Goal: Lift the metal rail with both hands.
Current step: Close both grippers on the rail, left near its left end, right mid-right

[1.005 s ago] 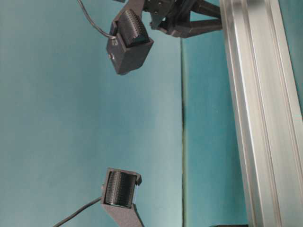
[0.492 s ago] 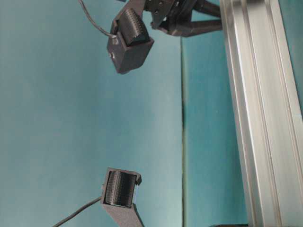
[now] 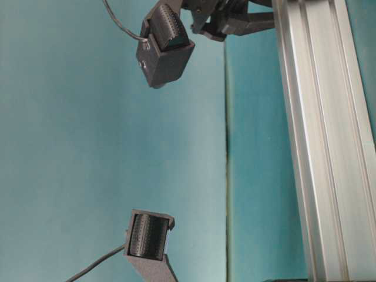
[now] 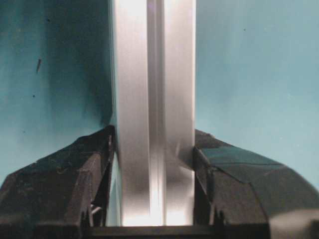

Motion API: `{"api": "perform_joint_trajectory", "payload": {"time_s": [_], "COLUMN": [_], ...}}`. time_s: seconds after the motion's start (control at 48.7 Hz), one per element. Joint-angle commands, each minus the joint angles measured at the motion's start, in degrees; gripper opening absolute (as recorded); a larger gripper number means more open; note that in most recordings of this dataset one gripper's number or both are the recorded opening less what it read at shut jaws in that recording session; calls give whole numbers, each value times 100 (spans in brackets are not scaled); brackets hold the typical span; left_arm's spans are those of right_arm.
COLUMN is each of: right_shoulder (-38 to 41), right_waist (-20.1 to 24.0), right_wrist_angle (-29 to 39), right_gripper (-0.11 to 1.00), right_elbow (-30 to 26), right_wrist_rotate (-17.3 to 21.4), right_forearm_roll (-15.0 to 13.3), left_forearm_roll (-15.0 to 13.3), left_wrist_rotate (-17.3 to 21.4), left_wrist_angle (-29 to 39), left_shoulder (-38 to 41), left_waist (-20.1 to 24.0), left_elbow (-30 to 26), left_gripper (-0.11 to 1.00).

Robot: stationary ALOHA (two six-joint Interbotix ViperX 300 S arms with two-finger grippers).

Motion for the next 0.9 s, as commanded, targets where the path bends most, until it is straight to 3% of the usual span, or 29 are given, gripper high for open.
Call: {"api": "perform_joint_trajectory", "payload": {"time_s": [0.0, 0.616, 0.882], "right_shoulder": [26, -123, -738], "right_waist": [-9, -18, -26], "right_wrist_angle": [-9, 202, 984], "right_gripper": [41, 41, 41], "right_elbow": [-26, -97, -466], "right_wrist_rotate": [9, 79, 158], "right_forearm_roll": [18, 18, 18], "left_forearm_roll": [9, 9, 9], "left_wrist_rotate": [-18, -26, -88], "left_wrist_angle": [-35, 0, 958], "left_shoulder": [-62, -167, -738], "left_waist": [35, 35, 35], "left_elbow": [-26, -70, -457], "left_gripper": [35, 35, 35]}}
